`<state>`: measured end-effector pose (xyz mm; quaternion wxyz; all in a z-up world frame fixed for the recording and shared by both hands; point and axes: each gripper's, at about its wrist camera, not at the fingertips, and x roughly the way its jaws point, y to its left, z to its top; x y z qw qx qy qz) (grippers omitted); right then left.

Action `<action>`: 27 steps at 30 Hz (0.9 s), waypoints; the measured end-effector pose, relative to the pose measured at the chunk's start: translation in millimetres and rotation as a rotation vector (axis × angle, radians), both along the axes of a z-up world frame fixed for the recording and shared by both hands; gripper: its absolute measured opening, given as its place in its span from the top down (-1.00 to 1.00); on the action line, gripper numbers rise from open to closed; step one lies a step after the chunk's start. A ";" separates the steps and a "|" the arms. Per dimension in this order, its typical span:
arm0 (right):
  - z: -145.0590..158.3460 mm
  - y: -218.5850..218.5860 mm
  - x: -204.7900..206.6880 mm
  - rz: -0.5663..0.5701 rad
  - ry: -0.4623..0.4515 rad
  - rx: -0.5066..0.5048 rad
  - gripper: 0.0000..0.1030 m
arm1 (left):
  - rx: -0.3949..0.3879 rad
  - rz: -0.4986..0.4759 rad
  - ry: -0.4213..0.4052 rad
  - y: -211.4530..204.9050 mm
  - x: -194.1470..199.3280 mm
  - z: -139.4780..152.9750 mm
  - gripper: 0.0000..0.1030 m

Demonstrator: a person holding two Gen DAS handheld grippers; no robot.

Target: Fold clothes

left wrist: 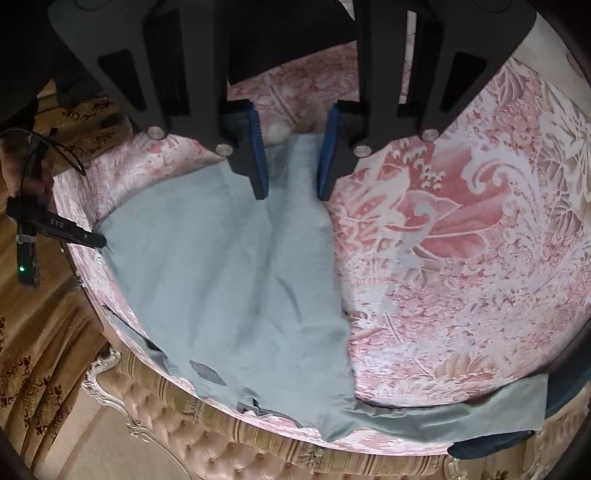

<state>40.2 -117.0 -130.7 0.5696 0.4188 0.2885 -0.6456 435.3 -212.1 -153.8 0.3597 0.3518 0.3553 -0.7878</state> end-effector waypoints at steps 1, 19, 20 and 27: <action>0.6 0.6 0.9 -0.003 -0.005 -0.004 0.77 | 0.005 0.009 -0.006 -1.2 0.8 -0.3 0.83; 5.6 20.9 10.9 0.026 0.079 0.046 0.82 | 0.004 0.038 -0.062 -1.2 12.7 9.2 0.50; 7.0 22.0 9.7 0.027 0.079 0.047 0.82 | -0.019 0.048 -0.074 -1.8 17.0 13.1 0.38; 20.8 31.3 -4.8 0.070 -0.004 0.085 0.66 | -0.159 0.162 -0.019 -38.3 52.5 42.4 0.18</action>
